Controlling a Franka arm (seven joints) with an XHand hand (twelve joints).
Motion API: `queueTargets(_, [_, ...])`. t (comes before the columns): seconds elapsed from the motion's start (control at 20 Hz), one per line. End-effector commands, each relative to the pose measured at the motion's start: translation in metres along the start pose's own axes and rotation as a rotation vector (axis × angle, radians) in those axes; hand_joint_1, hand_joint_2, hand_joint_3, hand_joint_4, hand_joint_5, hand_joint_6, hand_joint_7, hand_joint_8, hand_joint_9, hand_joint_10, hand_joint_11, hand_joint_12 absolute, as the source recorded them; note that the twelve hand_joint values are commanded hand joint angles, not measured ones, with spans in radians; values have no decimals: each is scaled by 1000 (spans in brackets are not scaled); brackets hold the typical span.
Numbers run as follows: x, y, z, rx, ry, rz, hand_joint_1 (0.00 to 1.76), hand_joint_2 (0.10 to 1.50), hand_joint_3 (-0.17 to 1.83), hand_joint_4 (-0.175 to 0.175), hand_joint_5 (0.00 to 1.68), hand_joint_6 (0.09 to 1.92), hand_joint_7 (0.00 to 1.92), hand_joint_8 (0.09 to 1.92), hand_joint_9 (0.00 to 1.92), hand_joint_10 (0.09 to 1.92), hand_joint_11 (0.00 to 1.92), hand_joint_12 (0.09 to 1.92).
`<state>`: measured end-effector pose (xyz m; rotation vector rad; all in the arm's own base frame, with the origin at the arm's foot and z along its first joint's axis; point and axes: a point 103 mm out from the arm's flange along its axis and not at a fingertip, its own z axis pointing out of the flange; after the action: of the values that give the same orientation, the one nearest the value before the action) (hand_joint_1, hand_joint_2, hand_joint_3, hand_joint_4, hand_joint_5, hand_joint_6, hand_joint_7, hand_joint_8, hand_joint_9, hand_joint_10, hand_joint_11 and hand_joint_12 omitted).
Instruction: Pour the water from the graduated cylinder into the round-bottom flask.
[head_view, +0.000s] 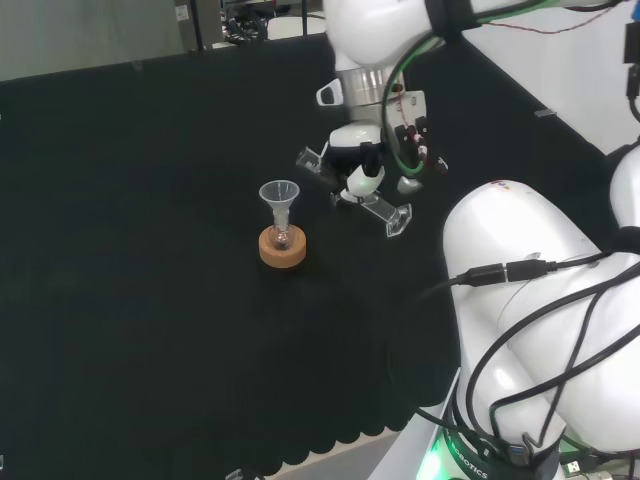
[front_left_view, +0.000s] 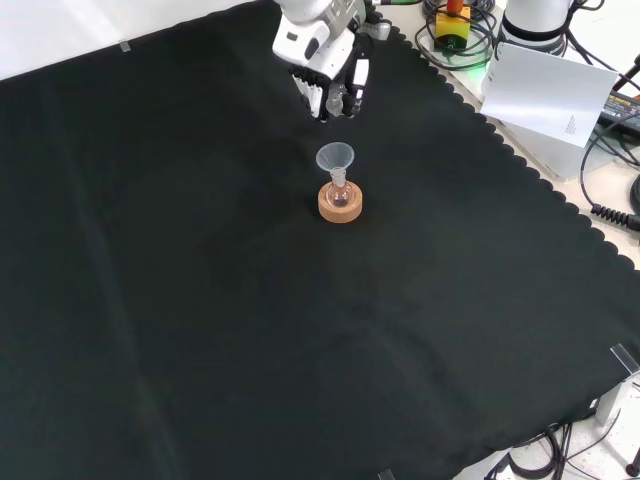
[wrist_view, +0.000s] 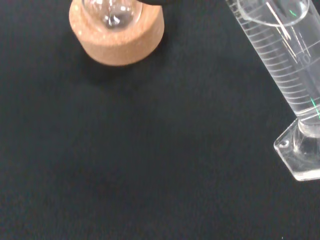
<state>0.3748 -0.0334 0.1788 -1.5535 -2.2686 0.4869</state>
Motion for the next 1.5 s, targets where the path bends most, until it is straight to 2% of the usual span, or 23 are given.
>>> queueTargets(0.05, [0,2,3,113,-70,62,1098,1187,-3,-124,858,1189,1176,469,1467,87,1402,691])
queueTargets(0.35, [5,4,2,176,-115,91,1099,1186,-2,-124,859,1188,1180,465,1469,87,1403,690])
queueTargets(1.05, [7,12,-11,241,-180,136,1100,1185,-2,-124,861,1186,1187,455,1472,87,1405,687])
queueTargets(1.25, [10,17,-14,287,-216,166,1100,1185,-2,-124,861,1186,1188,453,1473,87,1405,686])
queueTargets(1.5, [18,20,-21,303,-255,176,1100,1185,-2,-125,861,1186,1190,449,1474,87,1406,685])
